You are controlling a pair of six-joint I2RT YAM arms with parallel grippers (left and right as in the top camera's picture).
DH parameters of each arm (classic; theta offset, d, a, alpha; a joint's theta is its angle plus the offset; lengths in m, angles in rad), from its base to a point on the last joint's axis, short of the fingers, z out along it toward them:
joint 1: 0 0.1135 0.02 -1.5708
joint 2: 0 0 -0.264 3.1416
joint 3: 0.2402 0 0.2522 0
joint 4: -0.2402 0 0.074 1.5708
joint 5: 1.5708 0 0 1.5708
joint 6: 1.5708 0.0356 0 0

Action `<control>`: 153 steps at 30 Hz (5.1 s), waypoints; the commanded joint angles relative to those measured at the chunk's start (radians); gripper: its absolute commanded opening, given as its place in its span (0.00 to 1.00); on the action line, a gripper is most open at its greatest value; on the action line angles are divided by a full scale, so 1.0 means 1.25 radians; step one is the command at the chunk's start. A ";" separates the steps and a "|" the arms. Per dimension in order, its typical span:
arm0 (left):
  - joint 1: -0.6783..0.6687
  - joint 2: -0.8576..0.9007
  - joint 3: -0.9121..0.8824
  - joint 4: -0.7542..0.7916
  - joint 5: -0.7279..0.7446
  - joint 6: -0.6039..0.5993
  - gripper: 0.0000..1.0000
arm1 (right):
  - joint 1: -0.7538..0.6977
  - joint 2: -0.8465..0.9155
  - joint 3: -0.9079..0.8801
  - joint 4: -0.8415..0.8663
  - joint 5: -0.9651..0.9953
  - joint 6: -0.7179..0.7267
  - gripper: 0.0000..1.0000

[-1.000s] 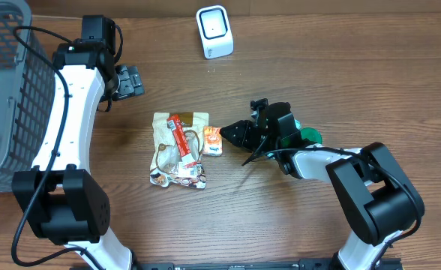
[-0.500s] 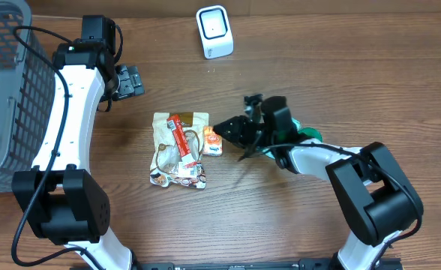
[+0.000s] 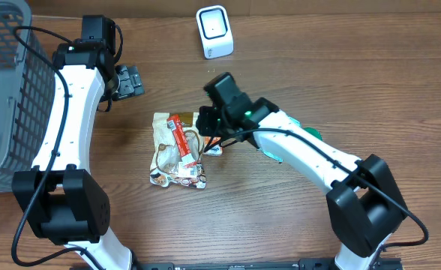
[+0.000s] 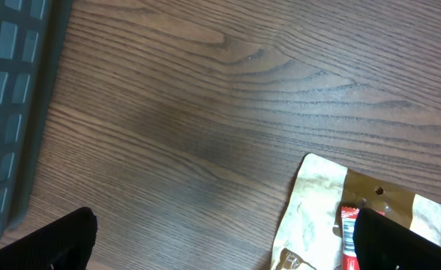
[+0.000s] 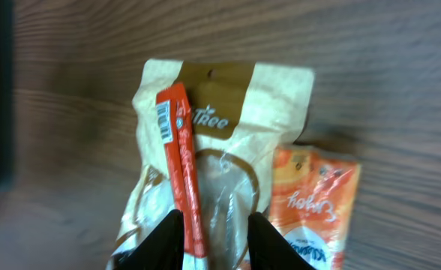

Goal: Scan the item barcode

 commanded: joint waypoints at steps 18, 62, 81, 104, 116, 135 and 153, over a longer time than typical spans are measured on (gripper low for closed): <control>-0.003 -0.014 0.013 -0.002 -0.008 0.018 1.00 | 0.114 0.139 0.019 -0.030 0.321 -0.040 0.33; -0.003 -0.014 0.013 -0.002 -0.008 0.018 1.00 | 0.100 0.145 0.020 -0.181 0.431 -0.191 0.26; -0.003 -0.014 0.013 -0.002 -0.008 0.018 1.00 | 0.098 0.136 0.013 -0.190 0.410 -0.183 0.04; -0.003 -0.014 0.013 -0.002 -0.008 0.018 1.00 | -0.260 0.029 -0.154 0.190 -0.573 -0.033 0.04; -0.003 -0.014 0.013 -0.002 -0.008 0.018 0.99 | -0.256 0.031 -0.442 0.692 -0.454 0.176 0.04; -0.003 -0.014 0.013 -0.002 -0.008 0.018 0.99 | -0.219 0.091 -0.454 0.746 -0.419 0.178 0.07; -0.003 -0.014 0.013 -0.002 -0.008 0.018 1.00 | -0.219 0.048 -0.453 0.761 -0.421 0.178 0.35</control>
